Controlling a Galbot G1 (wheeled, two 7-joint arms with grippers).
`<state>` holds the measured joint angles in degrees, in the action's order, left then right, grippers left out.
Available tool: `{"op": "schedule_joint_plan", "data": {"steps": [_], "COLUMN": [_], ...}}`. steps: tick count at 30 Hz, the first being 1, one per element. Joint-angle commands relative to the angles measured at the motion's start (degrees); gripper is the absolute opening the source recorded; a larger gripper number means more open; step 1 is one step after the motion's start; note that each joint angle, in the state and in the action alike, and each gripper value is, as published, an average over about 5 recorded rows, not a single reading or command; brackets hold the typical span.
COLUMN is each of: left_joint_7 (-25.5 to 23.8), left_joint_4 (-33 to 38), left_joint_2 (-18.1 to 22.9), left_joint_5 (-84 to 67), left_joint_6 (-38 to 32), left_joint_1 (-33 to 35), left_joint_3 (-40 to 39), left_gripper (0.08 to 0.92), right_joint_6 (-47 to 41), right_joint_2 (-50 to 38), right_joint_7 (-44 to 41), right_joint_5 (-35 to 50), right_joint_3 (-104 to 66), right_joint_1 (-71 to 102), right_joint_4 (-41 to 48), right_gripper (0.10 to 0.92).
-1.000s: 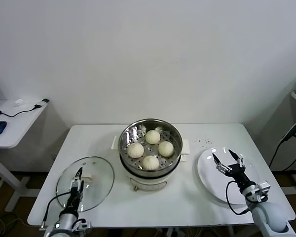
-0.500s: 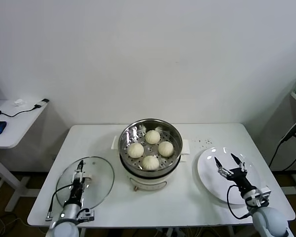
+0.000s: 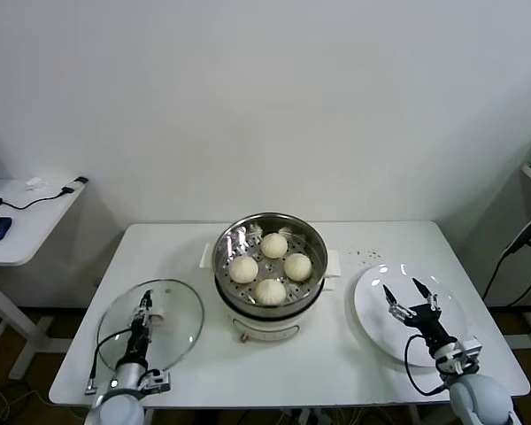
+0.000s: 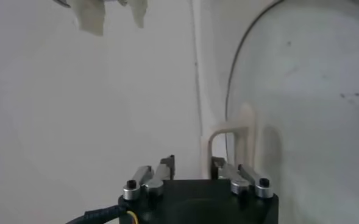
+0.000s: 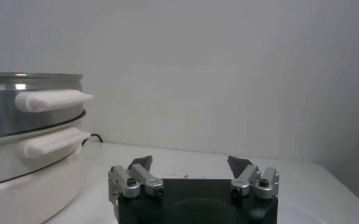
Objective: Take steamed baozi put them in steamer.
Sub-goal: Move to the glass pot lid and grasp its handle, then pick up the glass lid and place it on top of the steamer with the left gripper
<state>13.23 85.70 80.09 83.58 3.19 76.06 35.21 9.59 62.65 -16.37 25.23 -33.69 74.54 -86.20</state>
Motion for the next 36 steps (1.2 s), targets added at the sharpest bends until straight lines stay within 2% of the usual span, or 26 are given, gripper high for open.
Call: {"op": "schedule_joint_plan", "data": {"steps": [1,7,10,14,19,24,30,33,36], "left_joint_7": [0.72,0.18,-0.64,-2.38,-6.64,-9.91,-13.46,-16.59,-21.8], "left_joint_4": [0.09,5.78,11.03,19.45,30.93,38.04,41.76,41.74,41.73], "left_joint_2": [-0.2,-1.5,-2.86,-5.52,-10.72,-15.46,-21.33,-23.77,-26.17], "left_joint_5": [-2.32,-4.62,-6.19,-9.32,-13.07,-14.24,-13.71,-12.88,-10.94], "left_joint_6": [-0.1,0.62,1.94,5.62,13.93,20.01,28.69,32.98,37.01], "left_joint_1": [-0.44,2.26,4.95,9.6,15.38,17.44,14.67,10.59,4.4], "left_joint_3": [-0.06,0.09,0.46,1.58,3.77,5.21,-0.36,-4.71,-9.81], "left_gripper": [0.368,0.199,0.152,0.148,0.148,0.148,0.148,0.148,0.148], "right_joint_6": [0.18,0.46,0.5,0.52,0.53,0.5,0.31,0.24,0.2], "right_joint_2": [0.37,0.26,0.14,0.02,-0.19,-0.58,-1.39,-1.81,-2.12], "right_joint_7": [-0.06,-0.1,-0.1,-0.09,0.01,0.28,0.97,1.34,1.66], "right_joint_5": [-0.9,-1.04,-1.08,-1.16,-1.31,-1.58,-1.85,-2.04,-2.31], "right_joint_3": [-0.07,-0.1,-0.07,0.01,0.35,1.2,2.96,3.99,5.23], "right_joint_1": [-0.36,-1.17,-1.72,-2.53,-3.81,-5.45,-7.67,-8.95,-10.39], "right_joint_4": [0.49,1.46,1.98,2.63,3.5,4.39,5.3,6.02,7.0], "right_gripper": [0.823,0.823,0.823,0.823,0.823,0.823,0.823,0.823,0.823]}}
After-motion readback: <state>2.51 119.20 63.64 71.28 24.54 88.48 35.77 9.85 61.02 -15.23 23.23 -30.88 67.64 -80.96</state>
